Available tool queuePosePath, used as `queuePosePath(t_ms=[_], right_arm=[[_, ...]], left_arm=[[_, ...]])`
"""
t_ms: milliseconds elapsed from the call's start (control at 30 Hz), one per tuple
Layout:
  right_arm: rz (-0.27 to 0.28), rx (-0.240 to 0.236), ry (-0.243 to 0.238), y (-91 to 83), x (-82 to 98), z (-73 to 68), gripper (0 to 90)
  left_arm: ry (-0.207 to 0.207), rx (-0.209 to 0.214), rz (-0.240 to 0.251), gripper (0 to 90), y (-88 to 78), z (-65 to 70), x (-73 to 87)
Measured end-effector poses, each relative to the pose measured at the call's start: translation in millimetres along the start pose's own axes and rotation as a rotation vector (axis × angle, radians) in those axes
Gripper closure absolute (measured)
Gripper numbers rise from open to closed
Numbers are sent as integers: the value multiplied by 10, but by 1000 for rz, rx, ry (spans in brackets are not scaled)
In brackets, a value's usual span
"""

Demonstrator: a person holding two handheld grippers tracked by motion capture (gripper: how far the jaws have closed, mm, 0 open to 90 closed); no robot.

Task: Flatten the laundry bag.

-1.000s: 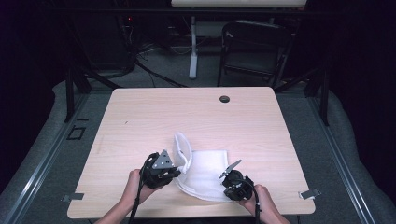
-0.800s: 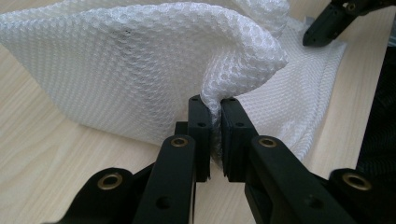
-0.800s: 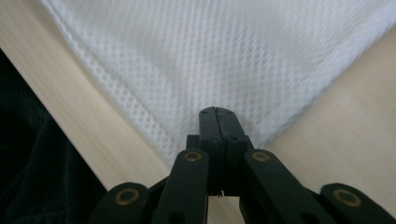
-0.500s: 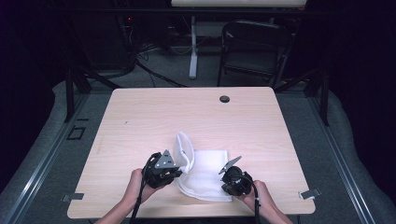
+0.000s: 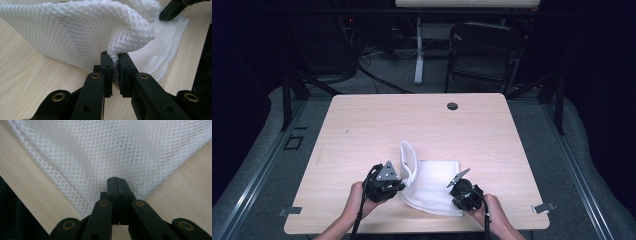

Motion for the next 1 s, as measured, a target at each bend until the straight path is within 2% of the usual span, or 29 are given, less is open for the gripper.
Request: queuePosePath(t_ms=[33,167,333,467,600,733,867,900,967,1000], right_arm=[[16,-1,21,7,7,-4,900],[-10,3,14,-19,22,39,900],[-11,6,11,-31,37,91,900],[16,13,37,-18,44,119,900],[-2,18,25,-36,50,162,900],[4,19,38,-41,61,187,900],[-6,27,25,-54,72,221,900],[13,29,39,-42,75,215,900],[-5,28,21,-61,81,234,900],[-4,23,22,-60,82,237,900]], left_arm=[[1,2,-1,838,7,1,1],[-7,8,-8,838,30,13,11],[-19,14,-16,835,45,23,30],[-17,14,-22,830,41,20,43],[-18,18,-35,825,46,24,53],[-12,29,-54,802,32,29,60],[11,47,-69,714,-21,53,71],[16,46,-83,683,-38,55,91],[2,44,-98,597,-82,36,134],[-7,43,-103,583,-105,21,153]])
Point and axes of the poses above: each handheld gripper's, and its own axes: y roughly forward along the jaws, x roughly out of its underside, z roughly to its right, the point moved 5 cm from there along y, roughly forward along the jaws, and after that the axes turned 11 degrees about z, right-handed, at the moved point
